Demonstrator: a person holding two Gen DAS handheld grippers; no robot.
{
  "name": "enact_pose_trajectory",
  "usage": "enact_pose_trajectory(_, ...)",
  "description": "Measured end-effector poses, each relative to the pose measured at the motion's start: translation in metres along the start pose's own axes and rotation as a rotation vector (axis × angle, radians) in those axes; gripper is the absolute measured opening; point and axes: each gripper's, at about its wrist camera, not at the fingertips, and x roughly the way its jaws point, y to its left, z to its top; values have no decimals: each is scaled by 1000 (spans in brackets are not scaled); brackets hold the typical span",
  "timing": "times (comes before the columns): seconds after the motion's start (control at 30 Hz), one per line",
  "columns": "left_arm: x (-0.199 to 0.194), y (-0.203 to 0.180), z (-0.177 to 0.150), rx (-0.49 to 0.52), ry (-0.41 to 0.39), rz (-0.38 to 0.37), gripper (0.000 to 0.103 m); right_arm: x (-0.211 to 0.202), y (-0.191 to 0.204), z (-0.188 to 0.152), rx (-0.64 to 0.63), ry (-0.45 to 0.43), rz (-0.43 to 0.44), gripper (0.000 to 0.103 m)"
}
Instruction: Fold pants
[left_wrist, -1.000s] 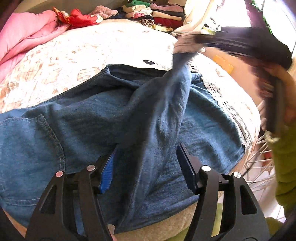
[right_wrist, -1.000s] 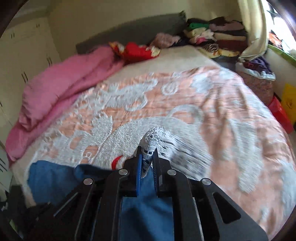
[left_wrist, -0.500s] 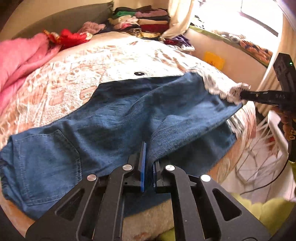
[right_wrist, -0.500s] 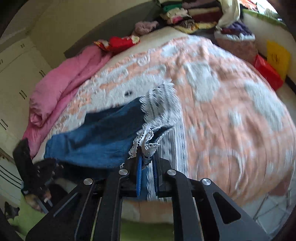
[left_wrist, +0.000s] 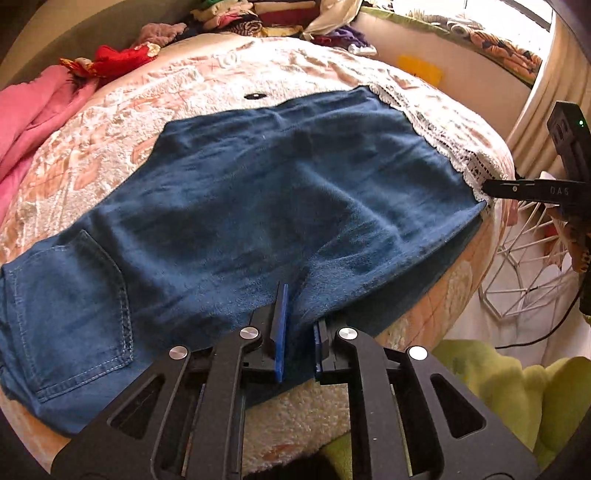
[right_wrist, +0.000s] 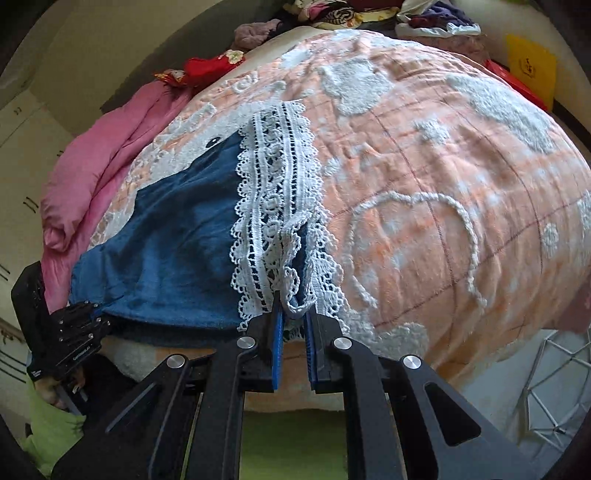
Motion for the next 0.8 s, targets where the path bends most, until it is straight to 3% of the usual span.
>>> enact_pose_trajectory(0.3, 3, -1, 0, 5, 15, -9, 9, 2, -6, -5, -8, 14, -20, 10)
enact_pose_trajectory(0.4, 4, -1, 0, 6, 17, -9, 9, -4, -6, -1, -6, 24, -5, 14)
enact_pose_trajectory(0.47, 4, -2, 0, 6, 16, -8, 9, -12, -8, 2, -5, 13, -22, 28)
enact_pose_trajectory(0.57, 4, -1, 0, 6, 16, -9, 10, -27, -12, 7, -6, -40, -84, 30)
enact_pose_trajectory(0.67, 4, -2, -1, 7, 16, -17, 14, -37, -2, 9, -70, -106, -144, 30)
enact_pose_trajectory(0.8, 4, -4, -2, 11, 17, -20, 20, -24, 31, 8, -188, -94, -73, 30)
